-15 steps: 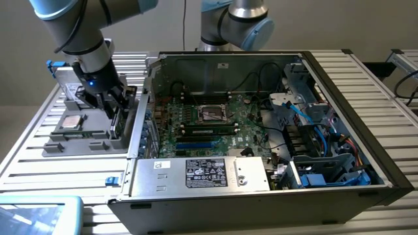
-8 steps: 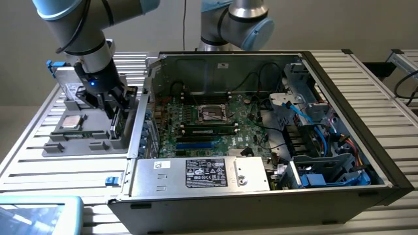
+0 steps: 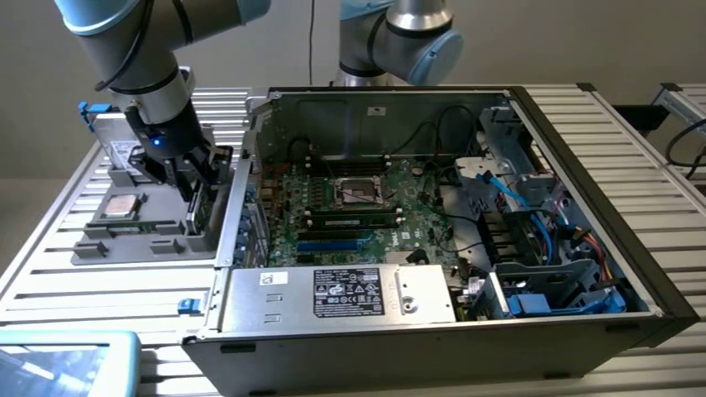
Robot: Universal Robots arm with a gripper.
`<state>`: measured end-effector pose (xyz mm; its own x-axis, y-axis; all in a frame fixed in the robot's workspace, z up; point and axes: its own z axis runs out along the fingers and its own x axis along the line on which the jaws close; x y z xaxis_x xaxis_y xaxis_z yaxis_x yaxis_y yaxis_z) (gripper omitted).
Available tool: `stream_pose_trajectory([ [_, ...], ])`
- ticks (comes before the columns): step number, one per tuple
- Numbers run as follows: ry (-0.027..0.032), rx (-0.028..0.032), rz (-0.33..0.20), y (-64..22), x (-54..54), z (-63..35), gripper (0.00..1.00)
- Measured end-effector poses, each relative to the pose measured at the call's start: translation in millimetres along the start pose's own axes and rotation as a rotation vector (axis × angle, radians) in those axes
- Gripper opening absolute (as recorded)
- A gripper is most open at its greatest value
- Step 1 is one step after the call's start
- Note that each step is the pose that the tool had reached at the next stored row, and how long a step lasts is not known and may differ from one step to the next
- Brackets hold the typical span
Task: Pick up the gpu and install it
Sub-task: 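Pick up the gpu and move the gpu toward the slot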
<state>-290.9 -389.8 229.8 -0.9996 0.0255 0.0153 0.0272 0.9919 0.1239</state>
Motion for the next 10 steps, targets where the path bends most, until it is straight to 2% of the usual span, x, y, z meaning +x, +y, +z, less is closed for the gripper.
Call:
stream_pose_trajectory([
  [2, 0.0002, 0.0003, -0.001, 0.0, 0.0, 0.0, 0.44],
  [4, 0.0002, 0.0001, -0.001, -0.1, 0.0, 0.1, 0.31],
  [6, 0.0005, 0.0002, -0.002, -0.1, 0.0, 0.1, 0.28],
  [10, 0.0011, 0.0002, -0.003, -0.1, 0.0, 0.1, 0.28],
])
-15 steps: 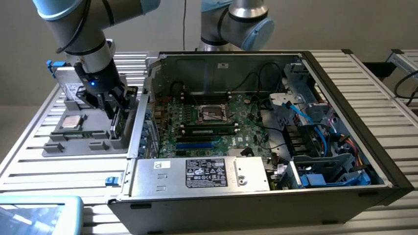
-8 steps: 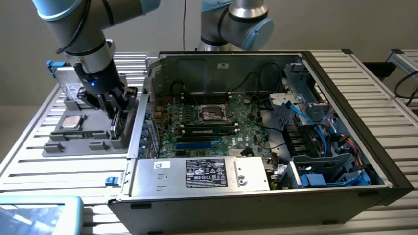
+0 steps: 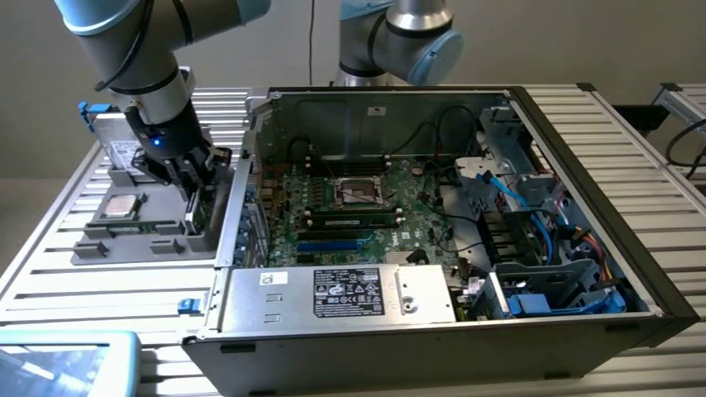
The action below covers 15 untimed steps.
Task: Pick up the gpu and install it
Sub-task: 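Pick up the gpu and move the gpu toward the slot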
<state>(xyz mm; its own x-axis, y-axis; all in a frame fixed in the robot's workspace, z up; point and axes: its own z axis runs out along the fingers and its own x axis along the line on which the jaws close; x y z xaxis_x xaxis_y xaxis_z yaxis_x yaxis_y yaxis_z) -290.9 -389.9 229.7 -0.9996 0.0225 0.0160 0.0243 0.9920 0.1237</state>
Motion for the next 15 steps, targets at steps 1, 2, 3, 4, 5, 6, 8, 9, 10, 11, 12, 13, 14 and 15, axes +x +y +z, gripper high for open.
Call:
stream_pose_trajectory([
  [1, 0.0, 0.0001, 0.0, 0.0, 0.0, 0.0, 0.28],
  [2, 0.0008, 0.0001, 0.0, 0.0, 0.0, 0.0, 0.28],
  [3, 0.0029, 0.0, 0.0, 0.0, -0.1, 0.1, 0.28],
  [4, 0.0066, 0.0001, 0.001, 0.0, -0.2, 0.1, 0.28],
  [5, 0.0114, -0.0001, 0.001, 0.1, -0.1, -0.5, 0.28],
  [6, 0.014, 0.0001, 0.002, 0.4, 0.1, -3.6, 0.28],
  [8, 0.0146, 0.0003, 0.001, 1.6, 0.3, -12.9, 0.28],
  [9, 0.0146, 0.0002, 0.001, 2.2, 0.3, -17.4, 0.28],
  [10, 0.0146, 0.0002, 0.001, 2.7, 0.3, -22.0, 0.28],
  [11, 0.0148, 0.0003, 0.001, 3.1, 0.4, -26.5, 0.28],
  [12, 0.0146, 0.0003, 0.0, 3.6, 0.5, -30.9, 0.28],
  [13, 0.0148, 0.0003, 0.0, 4.0, 0.5, -35.5, 0.28],
  [14, 0.0148, 0.0003, -0.001, 4.4, 0.6, -39.9, 0.28],
  [15, 0.0148, 0.0003, -0.001, 4.8, 0.7, -44.4, 0.28],
])
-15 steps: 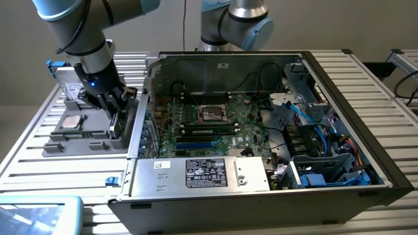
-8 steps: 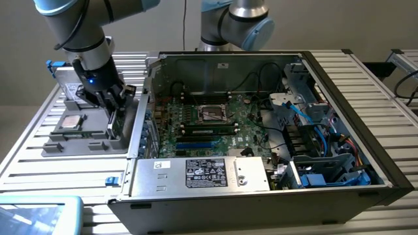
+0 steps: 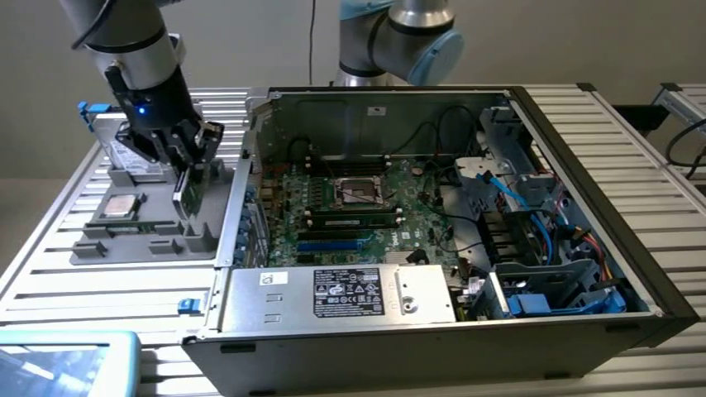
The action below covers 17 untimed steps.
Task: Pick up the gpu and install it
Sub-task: 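Pick up the gpu and move the gpu toward the slot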
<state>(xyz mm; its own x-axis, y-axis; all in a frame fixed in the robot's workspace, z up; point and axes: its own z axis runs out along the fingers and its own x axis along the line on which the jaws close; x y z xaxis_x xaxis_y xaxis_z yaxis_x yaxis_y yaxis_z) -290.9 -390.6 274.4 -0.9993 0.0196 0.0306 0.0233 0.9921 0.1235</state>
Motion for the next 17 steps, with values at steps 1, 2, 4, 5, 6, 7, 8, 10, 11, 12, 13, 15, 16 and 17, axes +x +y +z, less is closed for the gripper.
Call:
stream_pose_trajectory([
  [1, 0.0001, 0.0001, 0.0, 0.5, 0.2, -4.8, 0.28],
  [2, 0.0001, 0.0001, 0.0, 0.9, 0.3, -9.2, 0.28],
  [4, 0.0, 0.0001, 0.0, 1.9, 0.6, -18.3, 0.28],
  [5, -0.0001, 0.0001, 0.0, 2.4, 0.7, -22.7, 0.28],
  [6, 0.0001, 0.0003, 0.0, 2.9, 0.8, -27.2, 0.28],
  [7, 0.0001, 0.0004, 0.0, 3.3, 0.9, -31.7, 0.28],
  [8, 0.0, 0.0007, 0.0, 3.8, 1.0, -36.2, 0.28],
  [10, 0.0, 0.0015, 0.0, 4.6, 1.1, -45.3, 0.28],
  [11, 0.0001, 0.0022, 0.0, 5.0, 1.1, -49.9, 0.28],
  [12, 0.0, 0.0028, 0.0, 5.3, 1.1, -54.4, 0.28],
  [13, 0.0, 0.0033, 0.0, 5.6, 0.7, -58.8, 0.28],
  [15, -0.0001, 0.0038, 0.0, 5.8, -1.5, -67.7, 0.28],
  [16, 0.0, 0.0039, 0.0, 5.5, -4.0, -72.0, 0.28],
  [17, 0.0, 0.0039, 0.0, 5.1, -6.8, -76.4, 0.28],
])
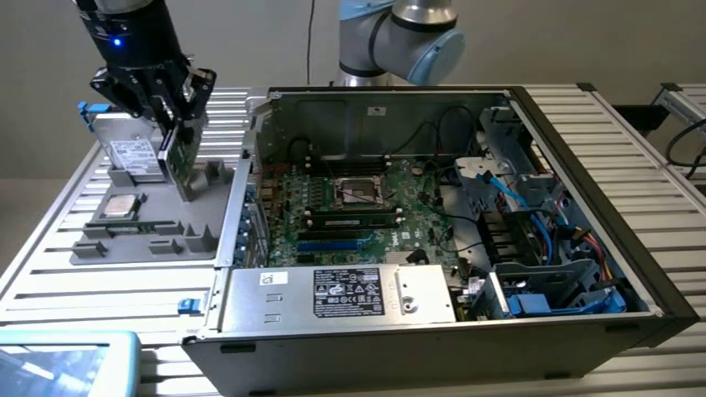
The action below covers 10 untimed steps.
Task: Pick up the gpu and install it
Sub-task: 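Pick up the gpu and move the gpu toward the slot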
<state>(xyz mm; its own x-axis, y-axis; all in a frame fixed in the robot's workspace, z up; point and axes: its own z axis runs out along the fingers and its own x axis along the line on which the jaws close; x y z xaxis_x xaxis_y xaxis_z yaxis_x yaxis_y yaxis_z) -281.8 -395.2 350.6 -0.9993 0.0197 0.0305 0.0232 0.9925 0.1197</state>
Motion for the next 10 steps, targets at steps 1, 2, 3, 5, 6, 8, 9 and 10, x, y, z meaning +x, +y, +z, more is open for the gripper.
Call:
stream_pose_trajectory([
  [1, 0.0, -0.0001, 0.0, -0.5, -2.9, -4.4, 0.28],
  [2, 0.0, 0.0, 0.0, -0.9, -5.8, -8.8, 0.28],
  [3, 0.0, -0.0001, 0.0, -1.0, -8.4, -13.5, 0.28],
  [5, 0.0, -0.0001, 0.0, -1.4, -14.0, -22.9, 0.28],
  [6, 0.0001, -0.0001, 0.0, -1.8, -17.2, -27.5, 0.28],
  [8, 0.0002, -0.0001, 0.0, -2.8, -23.6, -36.9, 0.28],
  [9, 0.0005, 0.0, 0.0, -3.3, -27.1, -42.1, 0.28],
  [10, 0.0008, 0.0, 0.0, -3.8, -30.4, -46.8, 0.28],
])
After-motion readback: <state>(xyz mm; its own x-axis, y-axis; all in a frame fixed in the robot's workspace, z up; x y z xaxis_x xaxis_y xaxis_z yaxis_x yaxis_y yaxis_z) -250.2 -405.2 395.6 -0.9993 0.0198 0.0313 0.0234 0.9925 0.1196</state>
